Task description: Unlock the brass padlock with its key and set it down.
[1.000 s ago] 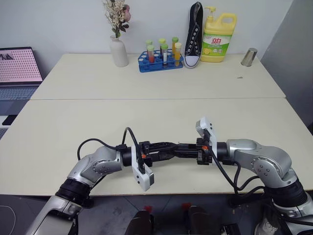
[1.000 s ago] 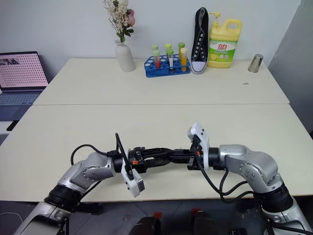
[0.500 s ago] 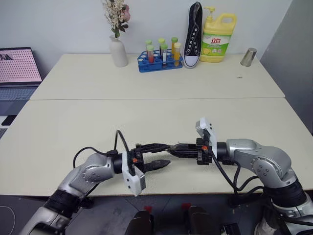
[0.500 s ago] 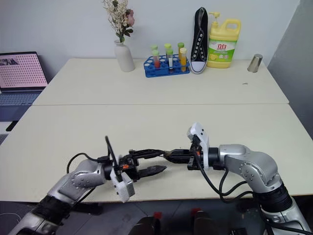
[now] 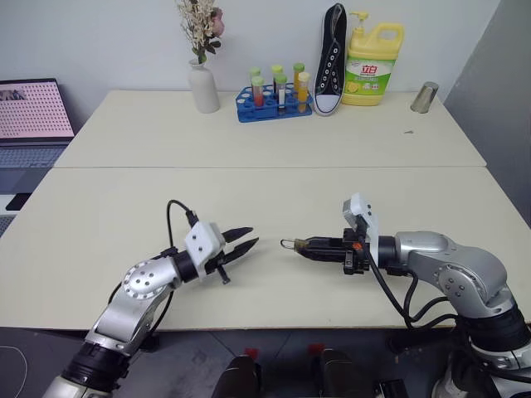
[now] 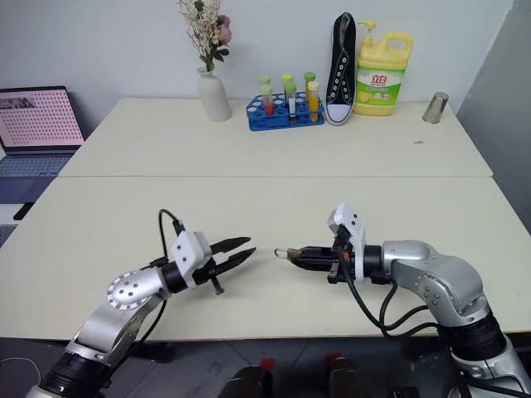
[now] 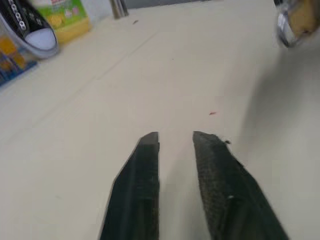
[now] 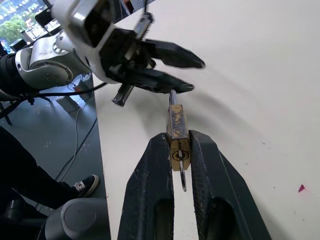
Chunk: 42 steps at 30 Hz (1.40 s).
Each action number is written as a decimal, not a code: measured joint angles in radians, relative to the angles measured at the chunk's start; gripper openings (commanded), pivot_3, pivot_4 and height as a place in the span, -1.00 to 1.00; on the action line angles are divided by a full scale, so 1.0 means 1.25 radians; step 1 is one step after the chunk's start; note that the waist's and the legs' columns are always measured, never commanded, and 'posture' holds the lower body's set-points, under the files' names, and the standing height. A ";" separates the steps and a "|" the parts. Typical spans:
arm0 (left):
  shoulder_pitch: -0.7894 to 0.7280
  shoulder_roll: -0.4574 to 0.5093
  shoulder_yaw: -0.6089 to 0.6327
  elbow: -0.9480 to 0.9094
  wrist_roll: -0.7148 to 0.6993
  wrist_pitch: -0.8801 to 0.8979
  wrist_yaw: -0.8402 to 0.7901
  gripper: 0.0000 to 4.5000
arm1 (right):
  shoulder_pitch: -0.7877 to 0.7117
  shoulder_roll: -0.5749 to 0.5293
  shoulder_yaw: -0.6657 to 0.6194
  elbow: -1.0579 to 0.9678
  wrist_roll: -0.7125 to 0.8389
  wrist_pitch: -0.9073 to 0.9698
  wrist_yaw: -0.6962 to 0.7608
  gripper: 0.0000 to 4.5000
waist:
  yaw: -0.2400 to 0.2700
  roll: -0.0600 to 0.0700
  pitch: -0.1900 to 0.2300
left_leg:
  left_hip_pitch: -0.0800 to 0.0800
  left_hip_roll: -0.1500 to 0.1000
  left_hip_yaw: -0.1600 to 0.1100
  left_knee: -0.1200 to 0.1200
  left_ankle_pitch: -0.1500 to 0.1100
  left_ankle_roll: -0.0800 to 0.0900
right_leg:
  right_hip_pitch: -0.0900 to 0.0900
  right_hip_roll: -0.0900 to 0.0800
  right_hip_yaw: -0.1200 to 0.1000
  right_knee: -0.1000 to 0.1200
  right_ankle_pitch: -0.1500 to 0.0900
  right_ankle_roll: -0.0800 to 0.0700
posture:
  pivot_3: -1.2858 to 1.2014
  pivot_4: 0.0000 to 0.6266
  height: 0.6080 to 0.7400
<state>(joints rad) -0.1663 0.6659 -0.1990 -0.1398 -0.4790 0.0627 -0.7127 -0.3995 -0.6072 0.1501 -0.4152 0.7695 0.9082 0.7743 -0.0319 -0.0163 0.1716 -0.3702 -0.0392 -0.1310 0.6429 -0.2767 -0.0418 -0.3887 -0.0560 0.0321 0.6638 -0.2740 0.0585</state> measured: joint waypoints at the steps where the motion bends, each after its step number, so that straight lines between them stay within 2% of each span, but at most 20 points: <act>1: -0.009 -0.003 0.000 -0.022 -0.025 0.052 -0.009 -1.00 | 0.000 0.001 0.000 -0.004 0.001 0.000 0.004 -0.95 | 0.000 0.000 0.000 | 0.000 0.000 0.000 0.000 0.000 0.000 | 0.000 0.000 0.000 0.000 0.000 0.000 | 0.03 -0.52 1.00; 6: -0.035 -0.036 0.008 -0.088 -0.138 0.239 -0.029 -1.00 | 0.002 0.002 0.000 -0.018 0.001 0.006 0.008 -0.95 | -0.001 0.000 0.000 | 0.000 0.000 0.000 0.000 0.000 0.000 | 0.000 0.000 0.001 0.000 0.000 0.000 | 0.03 -0.52 1.00; 10: -0.035 -0.056 0.009 -0.116 -0.154 0.308 -0.036 -1.00 | 0.007 0.002 0.000 -0.021 0.001 0.010 0.008 -0.95 | 0.000 0.000 0.000 | 0.000 0.000 0.000 0.000 0.000 0.000 | 0.000 0.000 0.001 0.000 0.000 0.000 | 0.03 -0.52 1.00; 17: -0.033 -0.081 0.015 -0.140 -0.153 0.348 -0.042 -1.00 | 0.007 0.002 0.000 -0.026 0.000 0.012 0.008 -0.95 | 0.001 0.000 0.000 | 0.000 0.000 0.000 0.000 0.000 0.000 | 0.000 0.000 0.001 -0.001 0.000 0.000 | 0.03 -0.52 1.00; 28: -0.013 -0.059 0.055 -0.213 -0.170 0.415 -0.075 -1.00 | 0.007 0.001 0.001 -0.026 -0.003 0.012 0.015 -0.95 | 0.001 0.000 0.000 | 0.000 0.000 0.001 0.000 0.000 0.000 | 0.000 0.000 0.001 -0.001 0.000 0.000 | 0.03 -0.52 1.00; 35: -0.008 -0.043 0.089 -0.238 -0.217 0.471 -0.098 -1.00 | 0.007 0.001 0.002 -0.020 -0.012 0.010 0.023 -0.95 | 0.001 0.000 0.000 | 0.000 0.000 0.001 0.000 0.000 0.000 | 0.000 0.000 0.001 -0.001 0.000 0.000 | 0.03 -0.52 1.00; 42: -0.032 -0.075 0.123 -0.239 -0.280 0.527 -0.056 -1.00 | 0.007 0.003 0.007 -0.017 -0.025 0.006 0.025 -0.95 | 0.002 0.000 0.000 | 0.000 0.000 0.001 0.000 0.000 0.000 | 0.000 0.000 0.001 -0.001 0.000 0.000 | 0.03 -0.52 1.00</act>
<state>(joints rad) -0.2066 0.5721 -0.0450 -0.4387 -0.8289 0.7211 -0.7824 -0.3910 -0.6039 0.1595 -0.4361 0.7381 0.9159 0.8061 -0.0297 -0.0163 0.1717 -0.3700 -0.0391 -0.1304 0.6427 -0.2766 -0.0421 -0.3887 -0.0559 0.0333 0.6628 -0.2740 0.0584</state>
